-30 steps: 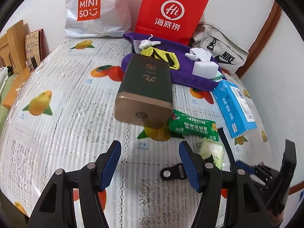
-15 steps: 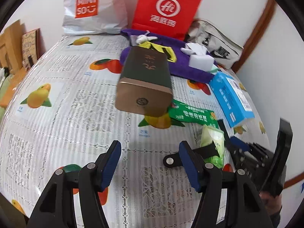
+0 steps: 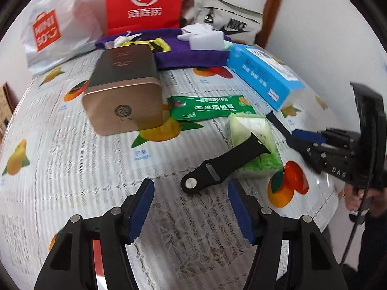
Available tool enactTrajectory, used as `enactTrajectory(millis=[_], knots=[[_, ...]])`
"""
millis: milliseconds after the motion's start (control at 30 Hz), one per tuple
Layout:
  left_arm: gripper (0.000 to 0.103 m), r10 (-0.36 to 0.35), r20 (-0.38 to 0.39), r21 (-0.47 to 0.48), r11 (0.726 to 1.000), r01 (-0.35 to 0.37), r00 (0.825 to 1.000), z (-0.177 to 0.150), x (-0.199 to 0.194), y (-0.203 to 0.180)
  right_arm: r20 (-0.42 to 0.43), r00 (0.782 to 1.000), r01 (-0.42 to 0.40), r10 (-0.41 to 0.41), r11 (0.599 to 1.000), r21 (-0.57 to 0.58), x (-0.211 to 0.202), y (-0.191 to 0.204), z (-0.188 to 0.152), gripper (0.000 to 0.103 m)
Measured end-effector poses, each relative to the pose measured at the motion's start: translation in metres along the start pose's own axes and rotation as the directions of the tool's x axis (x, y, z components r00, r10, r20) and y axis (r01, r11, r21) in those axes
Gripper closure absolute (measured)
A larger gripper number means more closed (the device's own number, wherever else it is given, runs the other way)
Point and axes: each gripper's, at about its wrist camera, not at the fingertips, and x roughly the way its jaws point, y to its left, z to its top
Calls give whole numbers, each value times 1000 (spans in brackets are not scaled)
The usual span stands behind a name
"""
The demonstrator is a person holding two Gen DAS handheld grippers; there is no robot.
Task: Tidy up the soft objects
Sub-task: 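Grasp the buckle strap piece with the left tool while the right tool grasps the holed strap piece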
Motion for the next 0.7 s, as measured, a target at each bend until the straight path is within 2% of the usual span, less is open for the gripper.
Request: enactTrajectory(millis=[100,367,433,500,600,700], knots=[[42,5,-17,45,999,-4,1000,1,10,-6,0,1000,2,-2,1000,-6,0,0,0,82],[41,78,42,179,980,-84,996,10,24,-26,22,1000,-2,1,1000,18,2,-3,3,82],[49,64,55,179,981,-73,996,13,26,-25,28,1000,7,-7,1000,20,2,-2,3,82],[78,57,64,176,982,-68,996,16,26,-24,37,999,15,-16,1000,24,3,-2,3,82],[89,24,52,138,990,-31,998,20,26,-17,45,999,21,-22,999,25,3,-1,3,82],[96,9,41,77,997,-12,999,20,24,-6,40,999,24,-25,999,24,1,0,2,82]])
